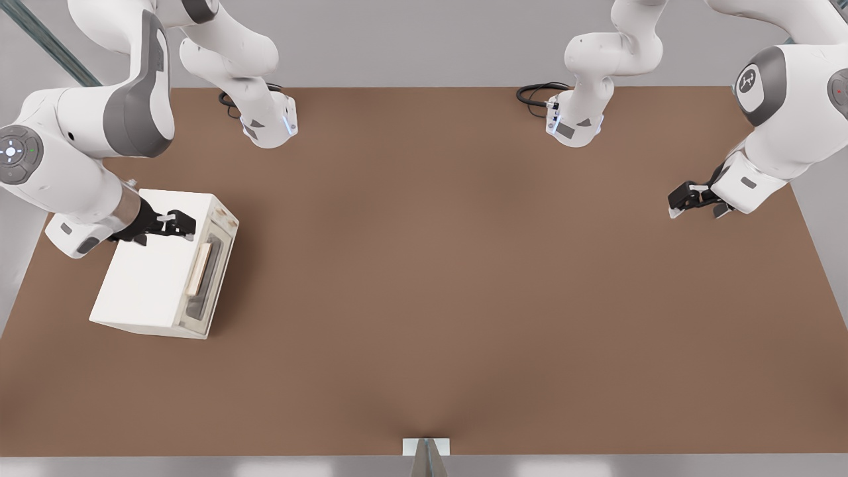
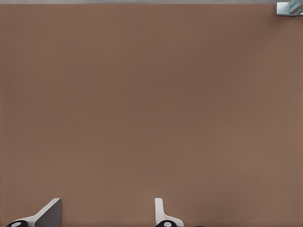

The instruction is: Keep left arm still and open the oven door with right arm

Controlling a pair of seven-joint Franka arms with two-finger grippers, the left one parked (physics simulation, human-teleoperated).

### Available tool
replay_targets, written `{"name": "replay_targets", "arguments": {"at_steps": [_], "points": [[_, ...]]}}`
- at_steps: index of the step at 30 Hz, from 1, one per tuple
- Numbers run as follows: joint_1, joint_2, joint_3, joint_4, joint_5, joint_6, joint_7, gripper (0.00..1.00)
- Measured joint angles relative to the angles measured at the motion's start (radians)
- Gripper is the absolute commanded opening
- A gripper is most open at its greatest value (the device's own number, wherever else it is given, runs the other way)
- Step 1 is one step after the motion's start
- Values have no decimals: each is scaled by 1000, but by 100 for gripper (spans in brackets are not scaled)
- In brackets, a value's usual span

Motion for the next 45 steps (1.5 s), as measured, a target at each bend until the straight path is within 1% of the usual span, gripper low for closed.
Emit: {"name": "replay_targets", "arguments": {"at_steps": [3,4,5,6,8,11,12,14,17,20,25,34,45], "points": [[0,6,1,-1,1,-1,-5,100],[1,14,2,-1,-5,-7,-7,99],[8,27,5,-1,-25,-17,-9,14],[36,52,6,-1,-77,-35,-14,0],[140,135,8,-1,-245,-79,-28,0],[274,295,5,0,-472,-135,-12,0],[293,324,2,-19,-524,-148,3,0],[307,343,-13,-78,-600,-169,44,0],[331,348,-28,-134,-665,-184,119,0],[320,350,-57,-163,-690,-189,182,0],[312,368,-75,-199,-703,-181,269,0],[297,391,-87,-232,-707,-150,378,0],[288,394,-95,-263,-709,-107,455,0]]}}
